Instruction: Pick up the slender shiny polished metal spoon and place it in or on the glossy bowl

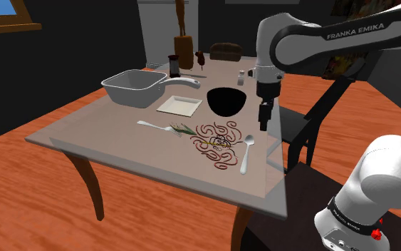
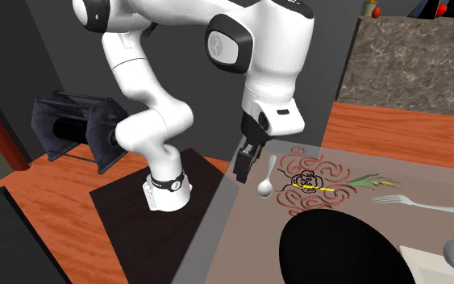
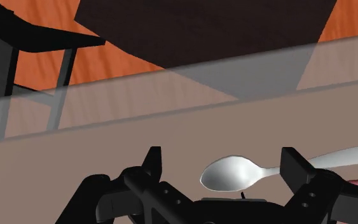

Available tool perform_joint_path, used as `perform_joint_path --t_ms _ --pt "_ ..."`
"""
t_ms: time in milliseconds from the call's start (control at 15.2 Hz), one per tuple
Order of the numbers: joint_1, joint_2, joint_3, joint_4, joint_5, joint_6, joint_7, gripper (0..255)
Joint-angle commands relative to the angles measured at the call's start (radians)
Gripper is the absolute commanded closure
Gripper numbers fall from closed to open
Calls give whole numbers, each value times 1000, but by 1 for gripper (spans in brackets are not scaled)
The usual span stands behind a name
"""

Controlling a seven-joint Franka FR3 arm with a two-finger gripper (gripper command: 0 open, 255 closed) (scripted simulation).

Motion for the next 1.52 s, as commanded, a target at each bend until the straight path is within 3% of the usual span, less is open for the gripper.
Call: perform_joint_path --t_ms 0,594,1122,1188,1452 --pt "20 56 21 -2 -3 58 -18 0" --pt "36 116 43 -83 -4 197 -28 0" --pt "36 117 44 -89 -4 205 -28 0" --pt "36 117 44 -89 -4 205 -28 255" --pt "36 117 43 -89 -4 206 -28 255"
